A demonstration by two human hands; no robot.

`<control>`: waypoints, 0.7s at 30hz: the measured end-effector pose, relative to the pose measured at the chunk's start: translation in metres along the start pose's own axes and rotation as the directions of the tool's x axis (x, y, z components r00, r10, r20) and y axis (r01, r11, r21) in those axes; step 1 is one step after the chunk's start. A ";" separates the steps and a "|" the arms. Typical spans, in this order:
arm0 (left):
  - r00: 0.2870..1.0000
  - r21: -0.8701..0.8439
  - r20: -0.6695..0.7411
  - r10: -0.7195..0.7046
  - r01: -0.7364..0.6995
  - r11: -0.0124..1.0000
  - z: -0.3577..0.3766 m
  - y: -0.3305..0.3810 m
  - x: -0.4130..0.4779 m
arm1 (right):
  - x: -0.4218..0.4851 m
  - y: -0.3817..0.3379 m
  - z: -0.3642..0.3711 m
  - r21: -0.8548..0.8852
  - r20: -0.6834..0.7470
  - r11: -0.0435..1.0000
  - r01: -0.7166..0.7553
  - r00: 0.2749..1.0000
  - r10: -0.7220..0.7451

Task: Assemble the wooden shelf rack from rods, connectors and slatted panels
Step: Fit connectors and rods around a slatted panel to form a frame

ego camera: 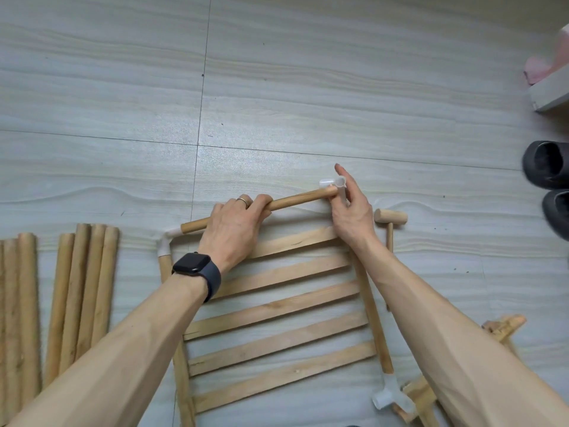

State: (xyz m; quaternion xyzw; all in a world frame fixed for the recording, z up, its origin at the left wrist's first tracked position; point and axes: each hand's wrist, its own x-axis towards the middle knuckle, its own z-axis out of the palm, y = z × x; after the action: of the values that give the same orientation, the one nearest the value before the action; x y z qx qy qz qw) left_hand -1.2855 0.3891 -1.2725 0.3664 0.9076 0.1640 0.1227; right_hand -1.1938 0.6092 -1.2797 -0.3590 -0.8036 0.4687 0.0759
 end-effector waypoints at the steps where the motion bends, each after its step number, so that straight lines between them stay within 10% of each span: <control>1: 1.000 0.017 0.004 -0.021 0.021 1.000 0.001 -0.001 -0.001 | 0.002 0.000 0.002 0.065 -0.058 0.996 -0.061 0.996 0.065; 4: 0.995 0.052 0.026 -0.094 0.093 0.994 0.006 -0.004 -0.006 | 0.000 -0.002 0.007 0.252 -0.101 0.951 -0.178 0.973 0.208; 21: 0.993 -0.072 -0.054 -0.107 0.103 0.992 0.009 -0.006 -0.015 | -0.013 -0.003 0.008 0.005 -0.017 1.000 0.005 1.000 -0.005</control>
State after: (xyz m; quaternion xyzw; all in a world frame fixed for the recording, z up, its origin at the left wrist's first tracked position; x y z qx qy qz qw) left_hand -1.2757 0.3766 -1.2820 0.3089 0.9226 0.1991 0.1174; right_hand -1.1899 0.5943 -1.2789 -0.3606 -0.8027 0.4674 0.0848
